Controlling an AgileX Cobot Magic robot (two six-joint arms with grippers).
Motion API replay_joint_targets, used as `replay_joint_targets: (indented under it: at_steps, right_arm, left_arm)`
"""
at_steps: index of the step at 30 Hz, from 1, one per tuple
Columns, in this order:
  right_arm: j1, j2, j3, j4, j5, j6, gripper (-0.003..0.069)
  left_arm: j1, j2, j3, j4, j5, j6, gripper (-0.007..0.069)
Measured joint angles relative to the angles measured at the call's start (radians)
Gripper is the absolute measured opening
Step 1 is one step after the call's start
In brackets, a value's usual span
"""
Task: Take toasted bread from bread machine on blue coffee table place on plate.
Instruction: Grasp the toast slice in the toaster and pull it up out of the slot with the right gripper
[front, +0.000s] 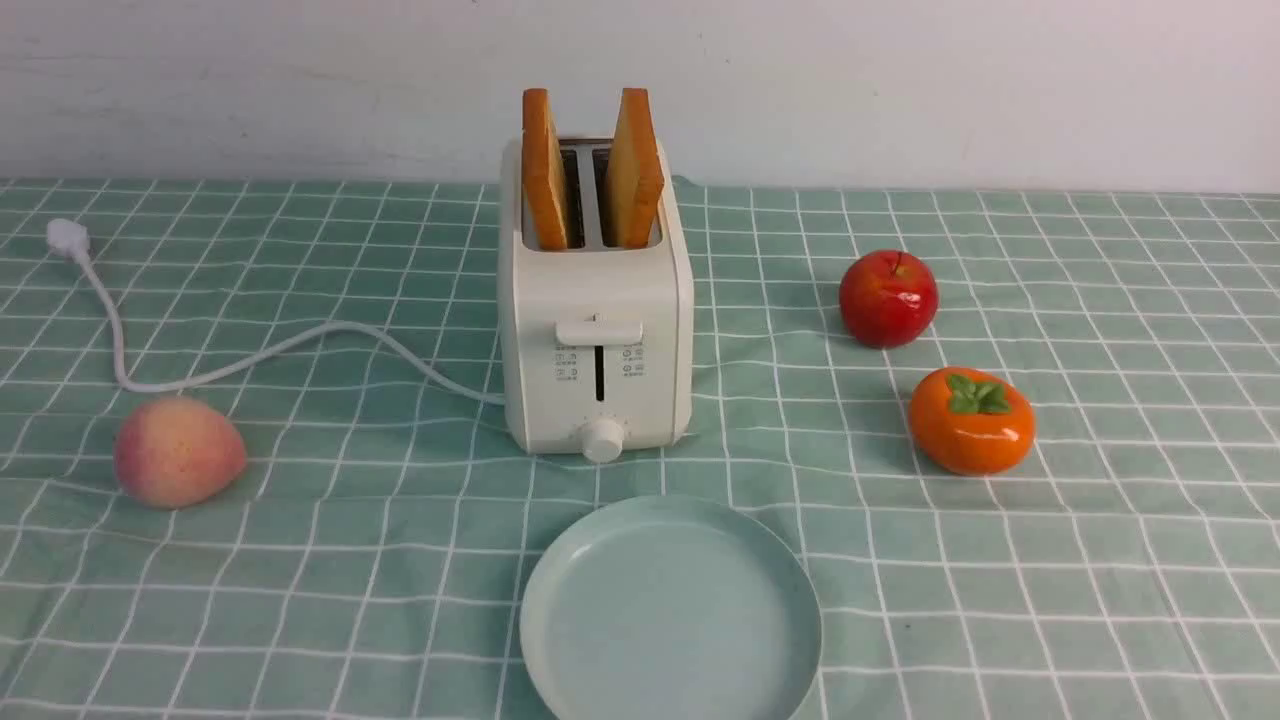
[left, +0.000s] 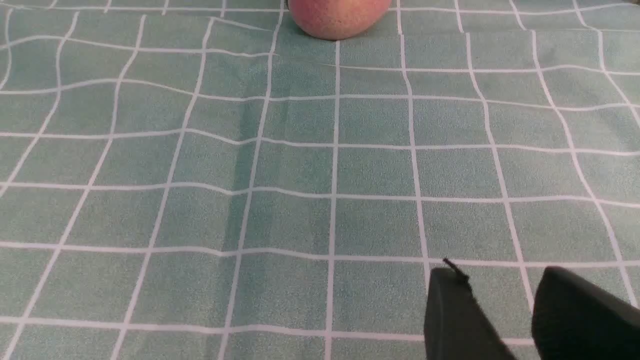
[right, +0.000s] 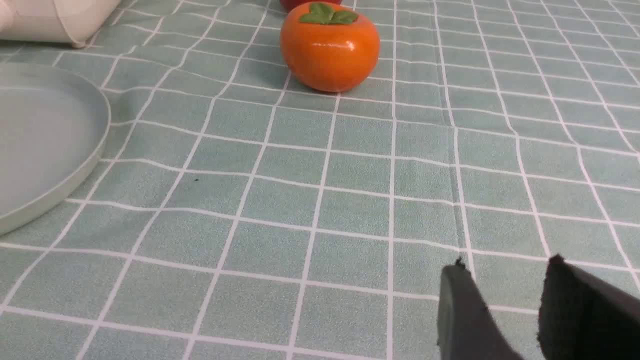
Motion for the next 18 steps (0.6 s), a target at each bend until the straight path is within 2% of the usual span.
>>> replay_joint_targets:
  at_steps: [14,18]
  right_arm:
    - [0.0,0.0,-0.001,-0.003,0.0,0.0,0.024]
    - [0.0,0.0,0.004,0.034,-0.033,0.0,0.024]
  left_arm:
    - [0.0,0.0,0.0,0.001,0.0,0.0,0.0237]
    - [0.0,0.0,0.001,0.077,-0.001,0.0,0.0237]
